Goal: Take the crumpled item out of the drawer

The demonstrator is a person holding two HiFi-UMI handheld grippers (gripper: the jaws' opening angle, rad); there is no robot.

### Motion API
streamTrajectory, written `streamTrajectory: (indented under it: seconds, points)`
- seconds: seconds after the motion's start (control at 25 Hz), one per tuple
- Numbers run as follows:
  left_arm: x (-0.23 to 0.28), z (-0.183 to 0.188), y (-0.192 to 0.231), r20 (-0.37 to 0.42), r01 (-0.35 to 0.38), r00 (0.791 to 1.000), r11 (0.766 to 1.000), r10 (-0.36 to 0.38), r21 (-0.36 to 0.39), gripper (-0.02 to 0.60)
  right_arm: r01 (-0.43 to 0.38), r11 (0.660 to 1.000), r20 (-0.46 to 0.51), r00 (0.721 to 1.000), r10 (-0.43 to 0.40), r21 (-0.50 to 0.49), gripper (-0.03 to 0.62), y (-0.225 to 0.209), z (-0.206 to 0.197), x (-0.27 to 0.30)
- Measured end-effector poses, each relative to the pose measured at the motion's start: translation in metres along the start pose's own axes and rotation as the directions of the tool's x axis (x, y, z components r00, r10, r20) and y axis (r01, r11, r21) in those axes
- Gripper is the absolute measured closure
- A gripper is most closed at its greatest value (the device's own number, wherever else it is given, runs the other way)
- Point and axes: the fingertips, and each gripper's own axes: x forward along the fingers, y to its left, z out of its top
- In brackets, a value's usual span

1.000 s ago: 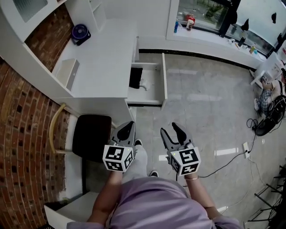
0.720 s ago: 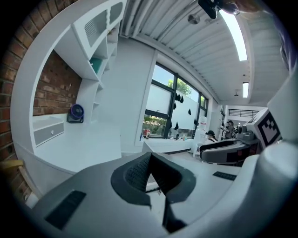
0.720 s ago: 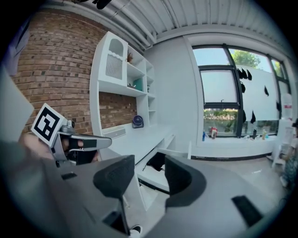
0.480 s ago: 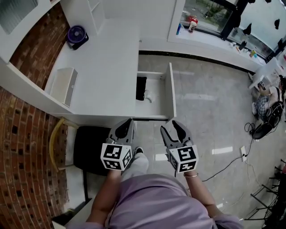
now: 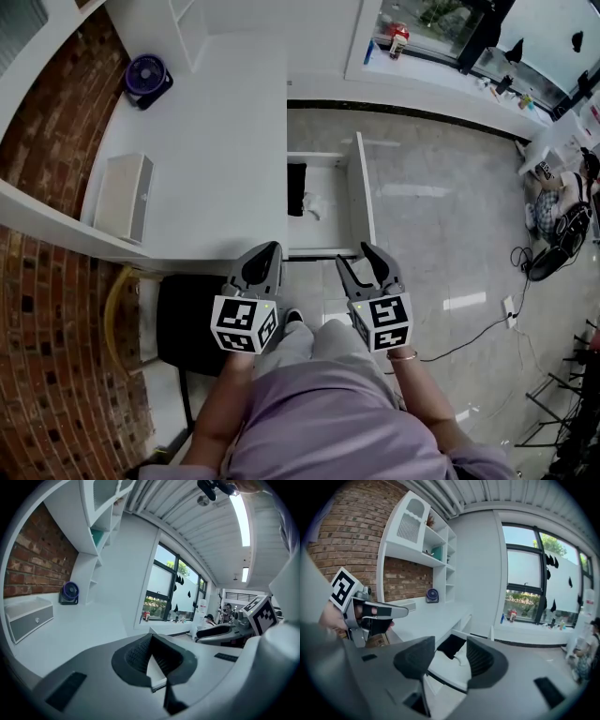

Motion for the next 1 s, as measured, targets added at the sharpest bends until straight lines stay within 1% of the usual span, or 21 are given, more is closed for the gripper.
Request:
streamTrajectory:
  seconds: [0.16, 0.4, 0.64, 0.8, 1.0]
  points:
    - [0.007, 0.0, 0.007, -0.006, -0.004, 1.0, 1.0, 0.004, -0.009, 0.58, -0.012, 1.0, -0.029, 1.0, 0.011, -0.029, 0.388, -0.003, -0.003, 0.016]
    - [0.024, 0.002, 0.021, -0.014, -0.029, 0.999, 0.999, 0.029, -0.018, 0.58, -0.06, 0.995, -0.074, 0.996, 0.054, -0.08, 0.387, -0.008, -0.007, 0.051]
    - [0.045, 0.008, 0.04, -0.021, -0.086, 0.996, 0.996, 0.085, -0.028, 0.58, -0.123, 0.986, -0.107, 0.988, 0.111, -0.114, 0.372, -0.019, -0.001, 0.094]
    - [0.058, 0.012, 0.05, -0.022, -0.126, 0.992, 0.991, 0.125, -0.041, 0.58, -0.168, 0.977, -0.159, 0.976, 0.146, -0.133, 0.362, -0.023, -0.008, 0.122]
    - [0.065, 0.012, 0.061, -0.029, -0.178, 0.984, 0.982, 0.177, -0.062, 0.58, -0.229, 0.962, -0.246, 0.951, 0.188, -0.148, 0.362, -0.02, -0.027, 0.152]
